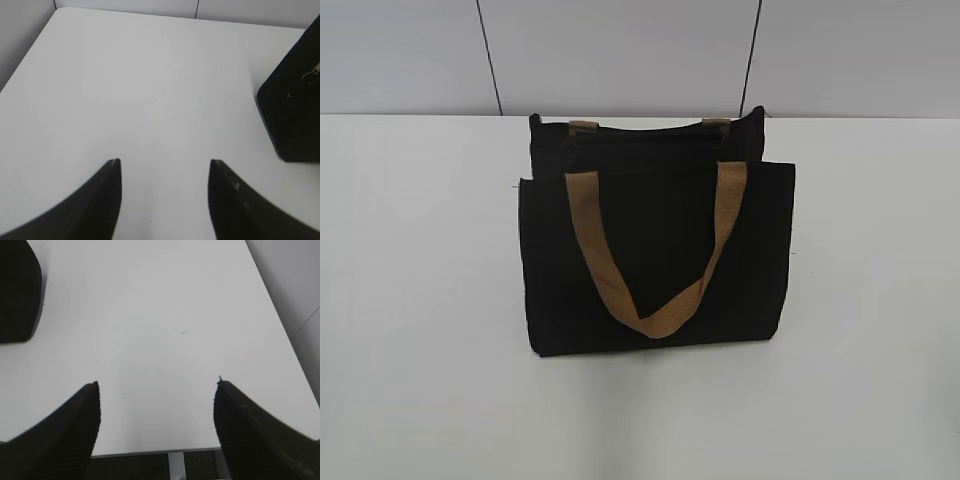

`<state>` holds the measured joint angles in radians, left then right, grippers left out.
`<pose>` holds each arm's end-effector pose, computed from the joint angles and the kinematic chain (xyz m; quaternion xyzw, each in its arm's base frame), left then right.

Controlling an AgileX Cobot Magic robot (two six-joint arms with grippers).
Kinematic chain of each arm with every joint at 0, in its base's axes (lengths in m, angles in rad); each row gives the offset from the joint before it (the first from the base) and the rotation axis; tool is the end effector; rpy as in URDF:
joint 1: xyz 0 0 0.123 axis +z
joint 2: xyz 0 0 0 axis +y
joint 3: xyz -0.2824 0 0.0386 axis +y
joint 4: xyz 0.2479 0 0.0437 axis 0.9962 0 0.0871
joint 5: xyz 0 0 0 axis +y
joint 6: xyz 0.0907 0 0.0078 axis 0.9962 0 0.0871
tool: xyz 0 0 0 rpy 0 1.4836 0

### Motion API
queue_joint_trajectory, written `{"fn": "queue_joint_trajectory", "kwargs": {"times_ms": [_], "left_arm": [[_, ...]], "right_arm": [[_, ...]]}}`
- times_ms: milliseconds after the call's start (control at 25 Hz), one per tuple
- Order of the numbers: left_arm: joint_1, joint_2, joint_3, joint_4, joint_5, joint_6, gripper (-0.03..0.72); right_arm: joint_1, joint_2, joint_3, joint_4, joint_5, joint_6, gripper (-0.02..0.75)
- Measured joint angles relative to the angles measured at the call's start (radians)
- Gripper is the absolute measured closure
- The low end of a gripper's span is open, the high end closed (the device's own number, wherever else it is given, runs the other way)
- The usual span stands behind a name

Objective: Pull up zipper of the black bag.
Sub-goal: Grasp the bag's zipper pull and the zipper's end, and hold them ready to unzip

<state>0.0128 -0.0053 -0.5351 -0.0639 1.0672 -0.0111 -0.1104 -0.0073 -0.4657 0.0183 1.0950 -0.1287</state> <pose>-0.0102 -0.0052 0.2864 -0.0081 0.8438 -0.0314 0.5357 -0.0035 0.0019 0.2649 -0.0083 0.8687 -0.0500 0.4927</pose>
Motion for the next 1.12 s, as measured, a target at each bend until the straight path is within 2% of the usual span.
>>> {"fn": "queue_joint_trajectory", "kwargs": {"times_ms": [1120], "left_arm": [[0.0,0.0,-0.009,-0.002,-0.011,0.0,0.272]], "right_arm": [[0.0,0.0,0.0,0.0,0.0,0.0,0.201]]}}
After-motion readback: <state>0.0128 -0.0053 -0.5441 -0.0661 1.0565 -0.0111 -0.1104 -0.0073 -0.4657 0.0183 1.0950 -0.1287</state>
